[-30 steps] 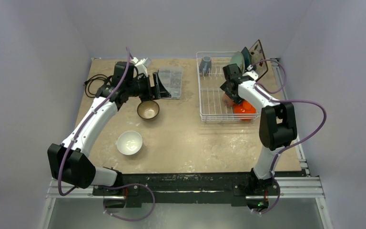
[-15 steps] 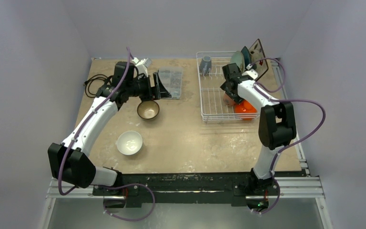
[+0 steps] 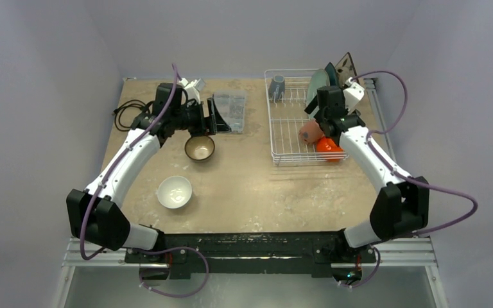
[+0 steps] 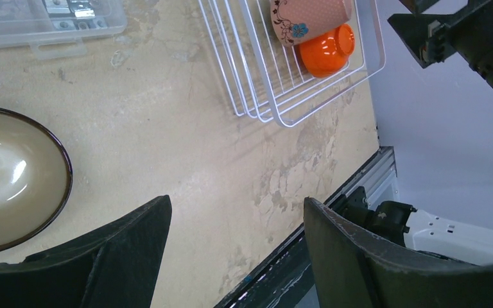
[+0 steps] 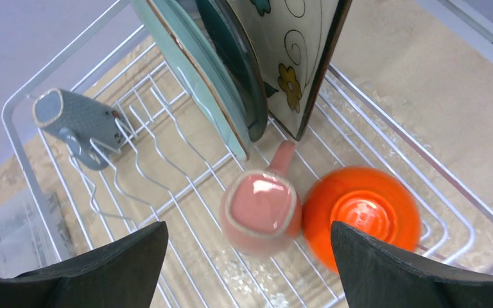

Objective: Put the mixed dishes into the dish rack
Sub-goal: Turn the cup upside down in the dish rack.

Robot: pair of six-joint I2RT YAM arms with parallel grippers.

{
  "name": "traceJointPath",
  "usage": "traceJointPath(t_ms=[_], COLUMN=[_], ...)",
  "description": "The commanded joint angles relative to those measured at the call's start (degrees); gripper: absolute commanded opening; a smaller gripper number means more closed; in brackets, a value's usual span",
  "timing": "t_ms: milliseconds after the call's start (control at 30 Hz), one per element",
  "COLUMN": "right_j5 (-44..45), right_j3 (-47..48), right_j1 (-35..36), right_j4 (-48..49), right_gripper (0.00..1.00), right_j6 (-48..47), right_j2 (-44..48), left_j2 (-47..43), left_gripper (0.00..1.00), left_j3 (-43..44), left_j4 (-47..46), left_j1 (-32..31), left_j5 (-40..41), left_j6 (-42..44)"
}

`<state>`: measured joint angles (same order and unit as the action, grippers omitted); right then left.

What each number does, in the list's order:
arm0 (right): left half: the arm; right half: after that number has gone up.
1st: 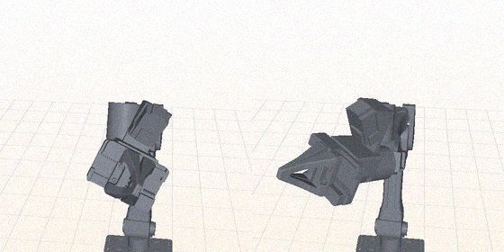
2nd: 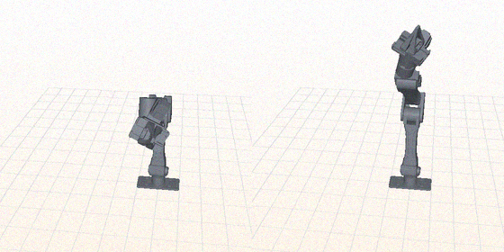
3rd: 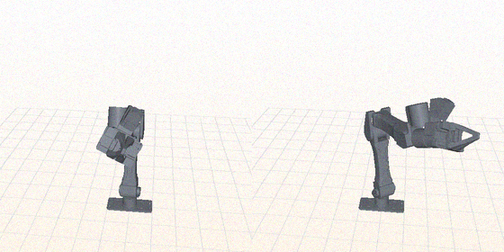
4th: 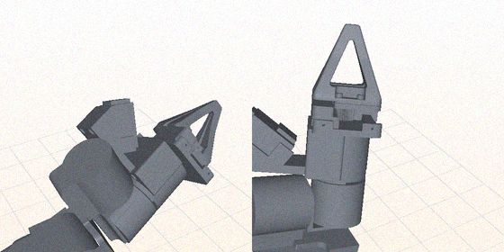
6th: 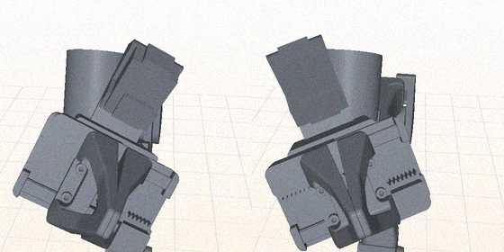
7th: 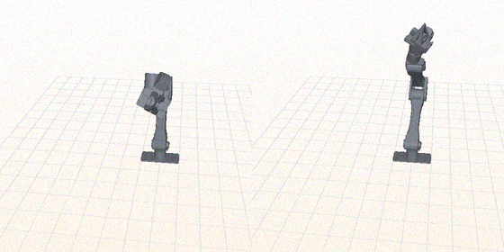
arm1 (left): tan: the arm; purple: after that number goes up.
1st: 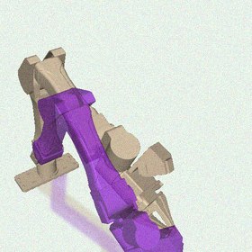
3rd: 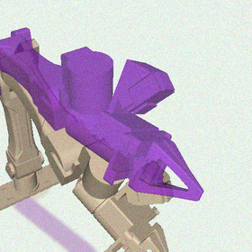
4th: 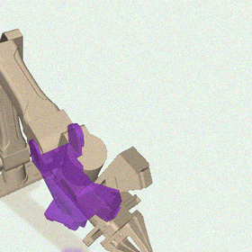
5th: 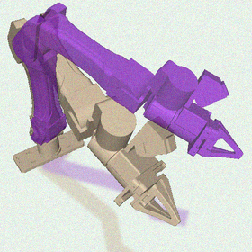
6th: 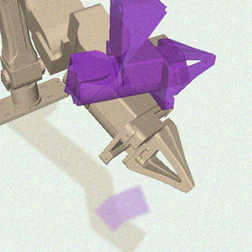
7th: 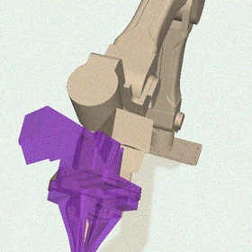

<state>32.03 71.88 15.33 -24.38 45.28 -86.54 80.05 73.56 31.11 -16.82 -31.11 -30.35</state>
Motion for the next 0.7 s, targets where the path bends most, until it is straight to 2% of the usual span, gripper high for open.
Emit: traceJointPath(t_ms=[0,233,367,567,667], right_j5=[-0.2,-9.2,-9.0,-4.9,-5.9], right_j3=[-4.7,-11.5,-14.1,-9.0,-7.7], right_j1=[1.7,4.0,4.5,3.0,0.5], right_j4=[2.4,5.3,8.5,6.9,8.6], right_gripper=[0.99,0.99,0.99,0.99,0.99], right_j6=[-7.8,-12.1,-13.5,-13.6,-14.9], right_j2=[6.1,13.9,15.6,7.1,3.3], left_j2=[0.8,2.8,3.7,4.3,4.5], left_gripper=[0.74,0.74,0.74,0.74,0.74], left_j3=[2.7,4.8,5.3,5.3,5.3], left_j4=[0.5,4.1,4.9,5.3,5.3], left_j1=[0.3,0.3,0.3,0.3,0.2], left_j5=[0.4,3.4,4.1,4.8,4.5], left_j6=[1.9,4.3,4.9,5.2,5.1])
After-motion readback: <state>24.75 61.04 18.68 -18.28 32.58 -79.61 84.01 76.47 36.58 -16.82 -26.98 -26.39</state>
